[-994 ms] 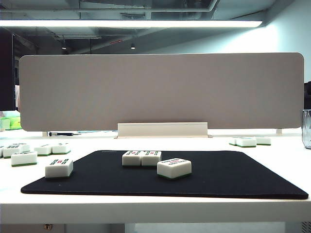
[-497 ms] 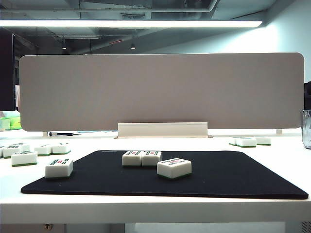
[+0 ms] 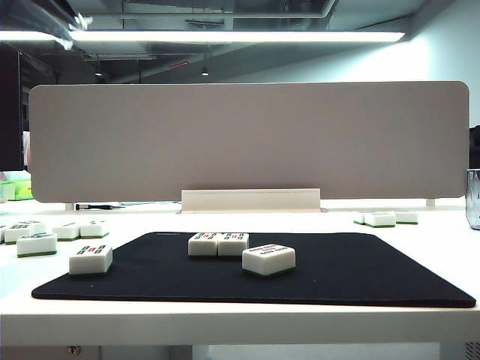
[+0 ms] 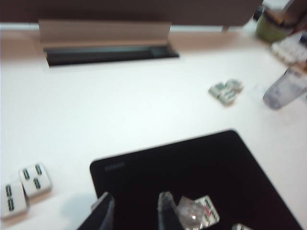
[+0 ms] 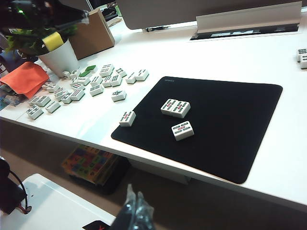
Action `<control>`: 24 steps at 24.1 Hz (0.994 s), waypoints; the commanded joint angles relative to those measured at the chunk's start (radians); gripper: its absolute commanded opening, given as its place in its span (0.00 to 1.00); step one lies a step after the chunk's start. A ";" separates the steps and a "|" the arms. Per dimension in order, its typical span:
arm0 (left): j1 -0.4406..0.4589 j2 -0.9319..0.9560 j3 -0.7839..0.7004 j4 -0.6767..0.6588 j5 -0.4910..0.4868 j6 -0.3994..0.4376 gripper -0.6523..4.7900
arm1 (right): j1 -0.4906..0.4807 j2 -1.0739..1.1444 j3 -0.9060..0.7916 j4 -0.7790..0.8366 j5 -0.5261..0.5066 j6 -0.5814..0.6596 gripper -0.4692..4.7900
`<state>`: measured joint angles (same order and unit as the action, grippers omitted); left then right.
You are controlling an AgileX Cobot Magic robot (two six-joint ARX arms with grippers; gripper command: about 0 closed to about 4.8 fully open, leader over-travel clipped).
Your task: Arrange four mahjong tiles into a neat stack, creating two layers of paired tiles.
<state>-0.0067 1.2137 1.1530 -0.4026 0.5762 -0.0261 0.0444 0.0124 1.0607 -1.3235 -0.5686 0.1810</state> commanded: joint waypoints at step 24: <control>-0.367 0.412 0.173 -0.583 -0.443 0.977 0.86 | 0.001 -0.013 0.002 0.009 0.002 -0.006 0.09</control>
<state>-0.3752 1.6199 1.3231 -0.9741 0.1360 0.9073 0.0444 0.0124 1.0595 -1.3243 -0.5682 0.1783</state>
